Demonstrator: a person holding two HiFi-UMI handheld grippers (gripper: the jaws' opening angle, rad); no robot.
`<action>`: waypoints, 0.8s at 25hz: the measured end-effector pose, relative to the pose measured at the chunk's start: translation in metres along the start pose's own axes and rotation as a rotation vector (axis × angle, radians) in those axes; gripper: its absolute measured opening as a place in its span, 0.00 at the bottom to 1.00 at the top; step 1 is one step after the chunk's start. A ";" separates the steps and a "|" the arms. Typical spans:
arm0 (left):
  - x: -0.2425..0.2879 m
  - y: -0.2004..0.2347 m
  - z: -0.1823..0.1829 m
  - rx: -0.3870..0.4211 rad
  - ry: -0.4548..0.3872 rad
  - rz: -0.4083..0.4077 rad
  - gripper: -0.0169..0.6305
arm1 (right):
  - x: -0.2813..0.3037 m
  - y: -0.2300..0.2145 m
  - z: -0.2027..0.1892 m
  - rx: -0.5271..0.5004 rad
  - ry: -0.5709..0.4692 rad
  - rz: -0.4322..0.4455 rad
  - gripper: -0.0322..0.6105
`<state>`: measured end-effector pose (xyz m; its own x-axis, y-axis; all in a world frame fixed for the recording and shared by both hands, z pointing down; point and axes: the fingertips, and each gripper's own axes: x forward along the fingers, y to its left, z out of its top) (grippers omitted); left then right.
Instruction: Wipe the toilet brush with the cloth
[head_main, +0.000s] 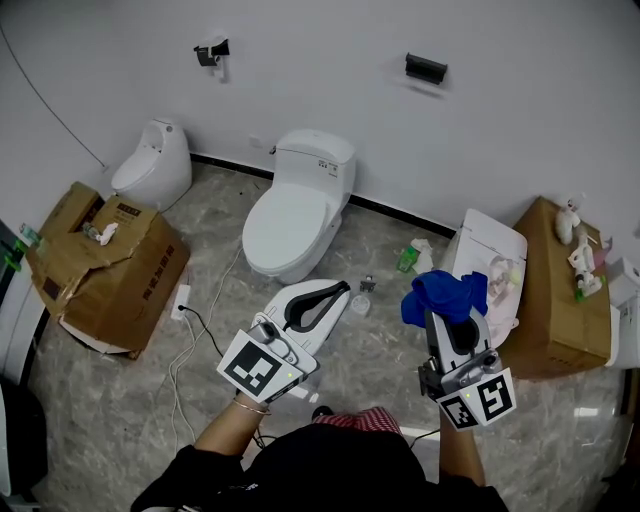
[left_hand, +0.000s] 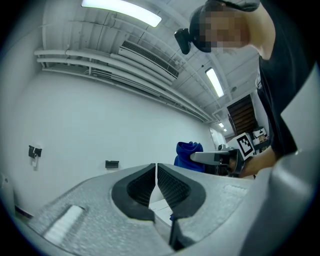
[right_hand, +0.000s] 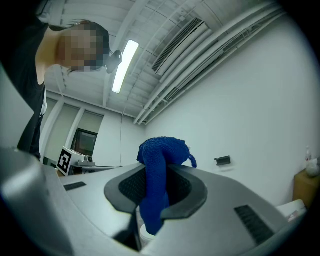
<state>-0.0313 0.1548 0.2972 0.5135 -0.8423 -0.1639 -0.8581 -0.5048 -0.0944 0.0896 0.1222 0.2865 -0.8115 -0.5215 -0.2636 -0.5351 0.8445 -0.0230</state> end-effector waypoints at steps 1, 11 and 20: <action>0.001 0.000 -0.001 -0.004 -0.003 -0.002 0.03 | -0.001 -0.001 0.000 -0.001 0.002 -0.004 0.18; 0.017 0.019 -0.007 -0.001 -0.004 0.011 0.03 | 0.017 -0.033 -0.008 0.013 0.002 -0.027 0.18; 0.057 0.052 -0.013 0.026 -0.015 -0.003 0.03 | 0.056 -0.072 -0.017 0.017 -0.005 -0.018 0.18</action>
<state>-0.0464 0.0781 0.2959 0.5162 -0.8377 -0.1784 -0.8564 -0.5021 -0.1200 0.0788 0.0296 0.2896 -0.8007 -0.5357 -0.2683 -0.5454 0.8370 -0.0438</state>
